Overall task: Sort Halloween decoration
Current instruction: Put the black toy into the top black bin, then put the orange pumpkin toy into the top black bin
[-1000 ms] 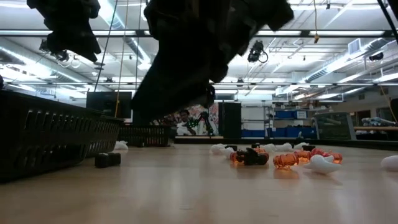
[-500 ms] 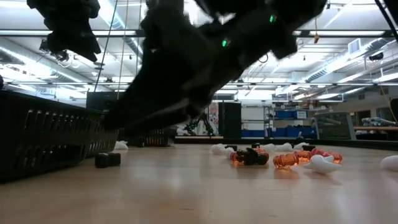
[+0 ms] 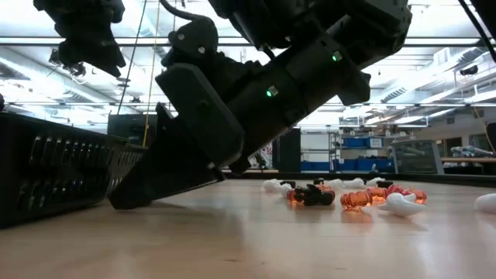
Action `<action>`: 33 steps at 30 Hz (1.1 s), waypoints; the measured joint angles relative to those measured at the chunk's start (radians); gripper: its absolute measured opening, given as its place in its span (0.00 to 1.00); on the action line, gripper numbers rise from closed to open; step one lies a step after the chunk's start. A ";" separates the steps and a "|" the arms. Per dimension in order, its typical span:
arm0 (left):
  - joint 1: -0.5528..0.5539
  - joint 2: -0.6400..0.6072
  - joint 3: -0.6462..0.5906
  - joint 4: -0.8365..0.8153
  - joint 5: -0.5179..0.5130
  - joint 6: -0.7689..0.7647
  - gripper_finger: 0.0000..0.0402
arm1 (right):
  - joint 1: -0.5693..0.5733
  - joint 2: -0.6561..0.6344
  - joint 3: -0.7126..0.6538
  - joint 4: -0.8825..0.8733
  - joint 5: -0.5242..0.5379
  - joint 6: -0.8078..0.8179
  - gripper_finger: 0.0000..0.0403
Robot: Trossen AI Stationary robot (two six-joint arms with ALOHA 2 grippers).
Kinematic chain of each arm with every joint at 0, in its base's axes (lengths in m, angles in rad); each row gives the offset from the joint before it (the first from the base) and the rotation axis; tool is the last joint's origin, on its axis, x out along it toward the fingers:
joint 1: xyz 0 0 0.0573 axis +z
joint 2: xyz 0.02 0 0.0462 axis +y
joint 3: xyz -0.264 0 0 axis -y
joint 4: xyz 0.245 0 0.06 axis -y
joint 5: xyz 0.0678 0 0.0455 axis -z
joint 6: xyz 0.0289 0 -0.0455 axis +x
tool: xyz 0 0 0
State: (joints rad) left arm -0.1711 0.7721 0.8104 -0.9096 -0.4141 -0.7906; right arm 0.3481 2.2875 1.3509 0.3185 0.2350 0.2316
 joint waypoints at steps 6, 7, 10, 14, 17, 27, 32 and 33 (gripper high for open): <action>0.000 0.000 0.000 0.000 0.000 0.000 0.40 | -0.001 0.000 -0.004 -0.001 0.008 0.001 0.49; 0.000 0.000 0.000 0.000 0.000 0.000 0.40 | -0.002 0.000 -0.005 -0.002 0.007 0.002 0.45; 0.000 0.000 0.000 -0.001 0.000 0.000 0.40 | -0.002 -0.001 -0.005 -0.005 0.007 0.006 0.36; 0.000 0.000 0.000 -0.001 0.000 0.001 0.40 | -0.001 -0.001 -0.005 -0.005 0.004 0.034 0.27; 0.000 0.000 0.000 -0.007 0.000 0.001 0.40 | -0.002 -0.001 -0.005 -0.005 0.003 0.038 0.23; 0.000 0.000 0.000 -0.025 0.000 0.001 0.40 | -0.002 -0.027 -0.007 -0.038 -0.103 0.094 0.21; 0.000 0.000 0.000 -0.025 0.000 0.001 0.40 | 0.001 -0.029 -0.005 -0.034 -0.152 0.131 0.30; 0.000 0.000 0.000 -0.025 0.000 0.001 0.40 | 0.003 -0.029 -0.004 -0.027 -0.148 0.128 0.33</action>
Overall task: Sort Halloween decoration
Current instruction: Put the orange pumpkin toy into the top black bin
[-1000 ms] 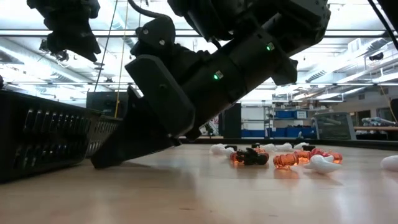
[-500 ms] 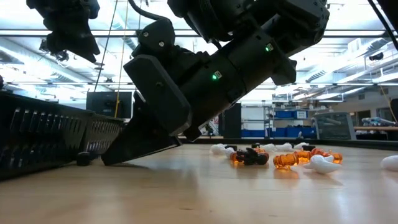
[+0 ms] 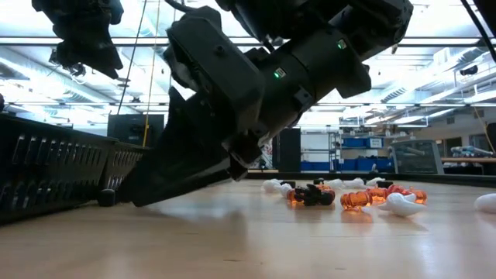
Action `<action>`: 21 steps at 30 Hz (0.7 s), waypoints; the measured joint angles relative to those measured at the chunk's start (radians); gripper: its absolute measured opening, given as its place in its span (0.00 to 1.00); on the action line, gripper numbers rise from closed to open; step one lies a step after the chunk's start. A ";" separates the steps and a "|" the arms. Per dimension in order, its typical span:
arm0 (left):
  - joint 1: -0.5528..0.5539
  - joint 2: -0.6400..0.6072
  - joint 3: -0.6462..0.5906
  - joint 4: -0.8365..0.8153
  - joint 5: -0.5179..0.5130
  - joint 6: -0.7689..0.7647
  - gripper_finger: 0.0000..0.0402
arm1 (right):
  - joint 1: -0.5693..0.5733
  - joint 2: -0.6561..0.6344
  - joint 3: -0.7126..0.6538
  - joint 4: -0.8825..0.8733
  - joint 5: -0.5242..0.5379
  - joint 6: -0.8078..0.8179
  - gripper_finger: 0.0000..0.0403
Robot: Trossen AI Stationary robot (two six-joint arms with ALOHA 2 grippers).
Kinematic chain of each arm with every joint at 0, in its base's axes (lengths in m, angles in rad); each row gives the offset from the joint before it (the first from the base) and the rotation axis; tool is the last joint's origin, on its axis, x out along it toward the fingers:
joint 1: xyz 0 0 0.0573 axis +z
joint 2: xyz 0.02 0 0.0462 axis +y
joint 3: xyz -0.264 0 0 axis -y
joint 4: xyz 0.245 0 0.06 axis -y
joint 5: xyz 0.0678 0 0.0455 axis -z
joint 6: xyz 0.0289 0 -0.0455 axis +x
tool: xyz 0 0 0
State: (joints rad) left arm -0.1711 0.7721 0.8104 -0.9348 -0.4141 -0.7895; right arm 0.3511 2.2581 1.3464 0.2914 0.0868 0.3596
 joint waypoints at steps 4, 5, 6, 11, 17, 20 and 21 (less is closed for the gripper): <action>0.000 0.000 0.000 0.000 0.000 0.000 0.40 | 0.004 0.000 0.000 0.016 0.059 -0.027 0.43; 0.000 0.000 0.000 0.000 0.000 0.000 0.40 | 0.004 -0.001 0.001 0.015 0.065 -0.027 0.46; 0.000 0.000 0.000 0.000 0.000 0.000 0.40 | 0.004 -0.001 0.002 0.006 0.066 -0.027 0.48; 0.000 0.000 0.000 0.000 0.000 0.000 0.40 | -0.002 -0.070 0.001 -0.114 0.019 0.007 0.51; 0.000 0.000 0.000 0.001 0.000 0.031 0.40 | 0.010 -0.243 0.003 -0.519 0.020 -0.071 0.47; 0.000 0.000 0.000 0.002 0.000 0.046 0.40 | 0.009 -0.330 0.000 -0.751 0.018 -0.041 0.44; 0.000 0.000 0.000 0.002 0.000 0.046 0.40 | 0.008 -0.359 -0.008 -0.809 0.017 -0.030 0.43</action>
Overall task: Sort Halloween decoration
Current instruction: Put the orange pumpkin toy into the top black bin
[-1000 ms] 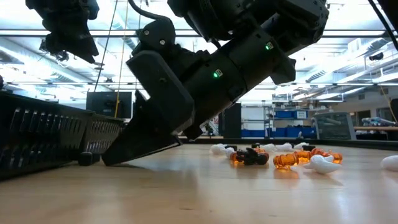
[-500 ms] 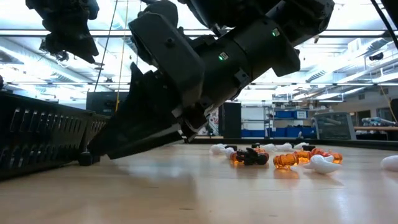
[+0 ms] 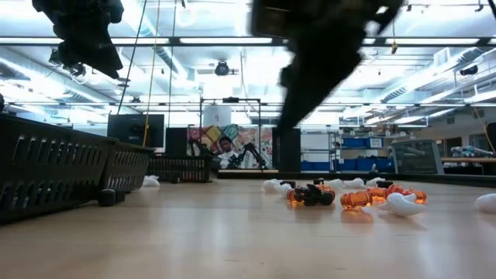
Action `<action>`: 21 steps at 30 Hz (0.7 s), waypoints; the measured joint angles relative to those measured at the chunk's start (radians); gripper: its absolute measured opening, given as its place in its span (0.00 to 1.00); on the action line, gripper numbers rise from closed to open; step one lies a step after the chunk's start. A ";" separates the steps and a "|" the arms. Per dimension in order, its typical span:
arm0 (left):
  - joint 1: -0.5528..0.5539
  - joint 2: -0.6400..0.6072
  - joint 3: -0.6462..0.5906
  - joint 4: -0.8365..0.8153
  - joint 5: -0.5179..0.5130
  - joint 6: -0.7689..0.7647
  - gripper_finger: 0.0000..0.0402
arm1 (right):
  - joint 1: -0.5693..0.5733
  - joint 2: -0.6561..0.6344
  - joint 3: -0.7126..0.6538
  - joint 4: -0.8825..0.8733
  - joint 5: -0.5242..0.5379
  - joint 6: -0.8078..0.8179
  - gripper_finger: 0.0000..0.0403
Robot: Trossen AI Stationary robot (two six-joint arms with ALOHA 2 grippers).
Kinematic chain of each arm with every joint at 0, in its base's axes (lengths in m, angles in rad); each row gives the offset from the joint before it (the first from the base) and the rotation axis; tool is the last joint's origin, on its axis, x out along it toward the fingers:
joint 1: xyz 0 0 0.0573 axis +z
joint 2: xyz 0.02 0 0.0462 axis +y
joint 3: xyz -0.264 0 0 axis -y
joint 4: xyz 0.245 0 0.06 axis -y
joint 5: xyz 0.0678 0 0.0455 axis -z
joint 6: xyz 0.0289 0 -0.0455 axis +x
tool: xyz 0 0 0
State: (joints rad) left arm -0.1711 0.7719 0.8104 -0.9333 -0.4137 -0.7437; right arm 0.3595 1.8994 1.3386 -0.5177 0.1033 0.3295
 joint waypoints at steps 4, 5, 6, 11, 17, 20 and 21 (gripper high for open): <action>0.000 0.000 0.000 0.001 0.000 0.000 0.40 | 0.012 -0.110 -0.087 -0.055 -0.037 0.055 0.40; 0.000 0.000 0.000 0.000 0.000 0.000 0.40 | 0.014 -0.134 -0.114 -0.045 -0.054 0.081 0.40; 0.000 0.000 0.000 0.001 0.000 0.000 0.40 | 0.015 -0.153 -0.141 -0.028 -0.082 0.101 0.40; 0.000 0.000 0.000 0.001 -0.011 0.022 0.40 | 0.014 -0.179 -0.213 -0.003 -0.170 0.171 0.47; 0.000 0.000 0.000 0.001 -0.027 0.026 0.40 | 0.032 -0.124 -0.211 0.039 -0.176 0.239 0.59; 0.000 0.000 0.000 0.002 -0.027 0.026 0.40 | 0.064 -0.094 -0.172 0.041 -0.106 0.243 0.60; 0.000 0.000 0.000 0.001 -0.027 0.026 0.40 | 0.077 -0.084 -0.153 0.038 -0.076 0.238 0.60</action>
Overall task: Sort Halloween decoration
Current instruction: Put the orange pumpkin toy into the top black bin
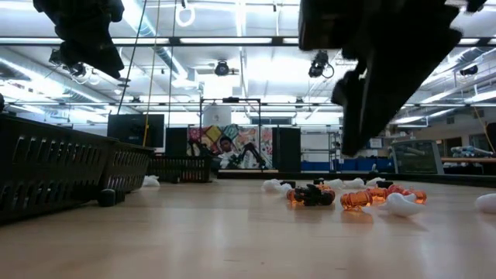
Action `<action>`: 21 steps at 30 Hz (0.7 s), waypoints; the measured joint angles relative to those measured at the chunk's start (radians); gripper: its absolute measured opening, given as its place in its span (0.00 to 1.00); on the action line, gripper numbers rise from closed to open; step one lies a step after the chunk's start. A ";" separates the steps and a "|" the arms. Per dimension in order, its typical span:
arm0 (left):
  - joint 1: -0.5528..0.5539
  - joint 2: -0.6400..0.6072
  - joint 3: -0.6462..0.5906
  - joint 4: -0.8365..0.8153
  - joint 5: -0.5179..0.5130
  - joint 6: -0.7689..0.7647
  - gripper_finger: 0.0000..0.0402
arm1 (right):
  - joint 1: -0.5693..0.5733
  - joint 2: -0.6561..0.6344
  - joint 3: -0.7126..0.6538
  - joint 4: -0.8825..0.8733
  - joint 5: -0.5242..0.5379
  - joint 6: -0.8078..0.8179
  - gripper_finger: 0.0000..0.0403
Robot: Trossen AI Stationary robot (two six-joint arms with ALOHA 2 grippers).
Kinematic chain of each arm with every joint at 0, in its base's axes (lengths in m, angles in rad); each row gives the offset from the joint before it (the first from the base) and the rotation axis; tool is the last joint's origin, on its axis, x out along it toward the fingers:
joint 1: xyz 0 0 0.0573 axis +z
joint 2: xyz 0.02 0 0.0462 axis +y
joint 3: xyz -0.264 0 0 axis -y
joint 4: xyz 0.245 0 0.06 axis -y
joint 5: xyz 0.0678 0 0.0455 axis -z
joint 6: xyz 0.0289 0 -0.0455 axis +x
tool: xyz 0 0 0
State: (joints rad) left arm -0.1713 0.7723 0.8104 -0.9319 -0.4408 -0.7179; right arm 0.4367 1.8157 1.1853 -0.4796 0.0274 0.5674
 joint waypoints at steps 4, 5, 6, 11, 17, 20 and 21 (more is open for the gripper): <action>0.000 0.000 0.000 0.000 0.000 0.000 0.40 | 0.033 0.056 0.088 -0.042 0.086 -0.016 0.60; 0.000 0.000 0.000 0.000 0.000 0.000 0.40 | 0.037 0.073 0.106 -0.057 0.088 -0.012 0.59; 0.000 0.000 0.000 0.000 0.000 0.000 0.40 | 0.040 0.090 0.123 -0.069 0.088 -0.008 0.59; 0.000 0.000 0.000 0.000 0.000 0.000 0.40 | 0.056 0.142 0.157 -0.118 0.132 0.073 0.59; 0.000 0.000 0.000 0.000 0.000 0.005 0.40 | 0.053 0.164 0.155 -0.146 0.179 0.110 0.58; 0.000 0.000 0.000 0.000 0.000 0.006 0.40 | 0.051 0.164 0.156 -0.148 0.224 0.105 0.58; 0.000 0.000 0.000 0.000 0.000 0.006 0.40 | 0.048 0.164 0.156 -0.149 0.224 0.104 0.58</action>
State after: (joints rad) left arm -0.1715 0.7723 0.8104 -0.9321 -0.4408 -0.7120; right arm 0.4850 1.9793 1.3411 -0.6284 0.2513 0.6716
